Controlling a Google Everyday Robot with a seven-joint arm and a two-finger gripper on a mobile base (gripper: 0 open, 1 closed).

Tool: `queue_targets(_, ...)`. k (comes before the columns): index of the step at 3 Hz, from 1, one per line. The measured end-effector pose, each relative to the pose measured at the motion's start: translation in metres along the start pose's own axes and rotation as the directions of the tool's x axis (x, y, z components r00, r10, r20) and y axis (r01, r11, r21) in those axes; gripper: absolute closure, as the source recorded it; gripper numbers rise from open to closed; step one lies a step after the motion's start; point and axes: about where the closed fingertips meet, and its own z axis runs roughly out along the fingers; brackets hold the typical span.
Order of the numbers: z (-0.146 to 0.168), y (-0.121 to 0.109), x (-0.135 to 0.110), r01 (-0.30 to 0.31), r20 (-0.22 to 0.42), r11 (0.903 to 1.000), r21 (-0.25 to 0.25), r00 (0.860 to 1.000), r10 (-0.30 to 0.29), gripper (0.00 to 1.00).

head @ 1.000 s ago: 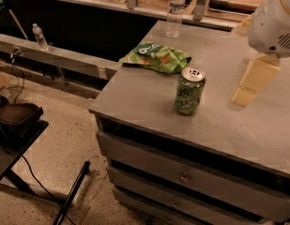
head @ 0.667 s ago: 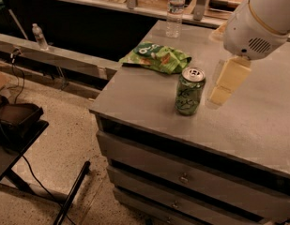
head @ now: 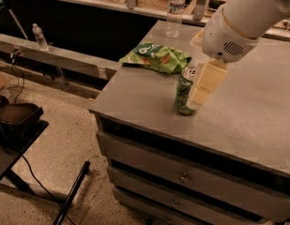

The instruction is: Pick green can

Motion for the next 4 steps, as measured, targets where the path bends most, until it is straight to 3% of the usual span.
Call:
queue_targets(2, 0.021, -0.013, 0.008, -0.031, -0.02, 0.9995, -0.003, 0.999, 0.031, 0.0)
queue_targets(3, 0.02, -0.012, 0.007, -0.029, -0.02, 0.9996, -0.003, 0.999, 0.029, 0.18)
queue_targets(4, 0.02, -0.012, 0.006, -0.027, -0.02, 0.9996, -0.002, 0.999, 0.027, 0.42)
